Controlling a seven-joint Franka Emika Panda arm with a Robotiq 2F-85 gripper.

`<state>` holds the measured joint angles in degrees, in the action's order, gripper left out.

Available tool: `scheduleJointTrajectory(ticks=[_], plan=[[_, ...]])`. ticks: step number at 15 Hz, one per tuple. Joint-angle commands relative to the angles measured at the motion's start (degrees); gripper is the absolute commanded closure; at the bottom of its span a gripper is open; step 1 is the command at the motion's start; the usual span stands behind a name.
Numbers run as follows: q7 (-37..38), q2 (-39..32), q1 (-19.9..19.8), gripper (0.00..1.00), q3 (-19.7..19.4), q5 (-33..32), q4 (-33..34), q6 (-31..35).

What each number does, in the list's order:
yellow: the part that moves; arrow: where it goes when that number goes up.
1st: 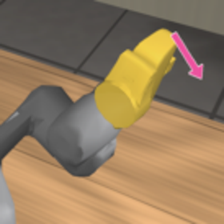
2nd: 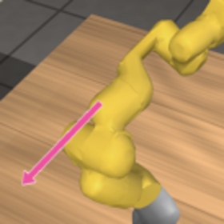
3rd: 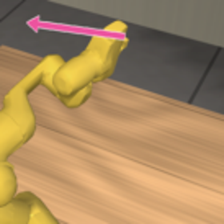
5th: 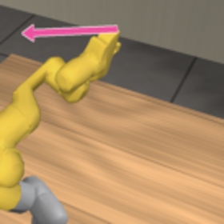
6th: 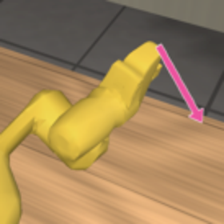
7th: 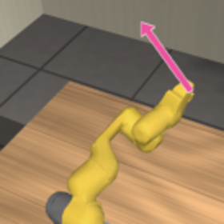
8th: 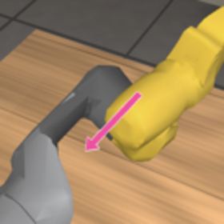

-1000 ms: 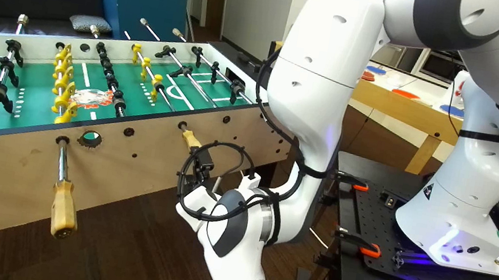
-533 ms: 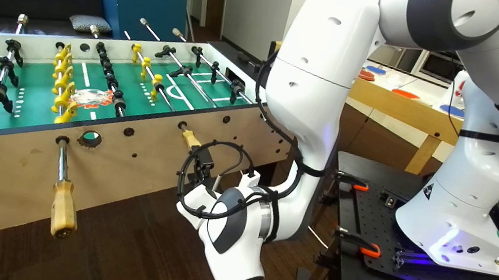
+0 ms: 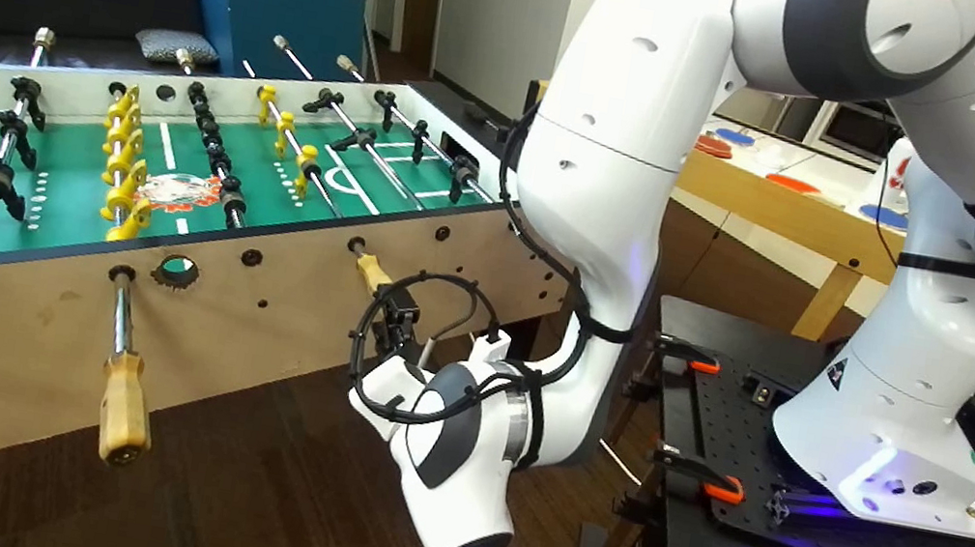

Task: Turn the first wooden handle anti clockwise

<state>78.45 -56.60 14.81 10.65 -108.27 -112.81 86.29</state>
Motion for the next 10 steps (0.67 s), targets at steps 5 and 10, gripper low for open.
scheduleJointTrajectory(ticks=[5, 10], plan=[[-1.34, 1.05, -0.37, 0.85, 0.59, -1.28, -1.25, -3.31], [-5.64, 4.59, -1.26, 0.85, 1.33, -1.14, -4.42, -1.20]])
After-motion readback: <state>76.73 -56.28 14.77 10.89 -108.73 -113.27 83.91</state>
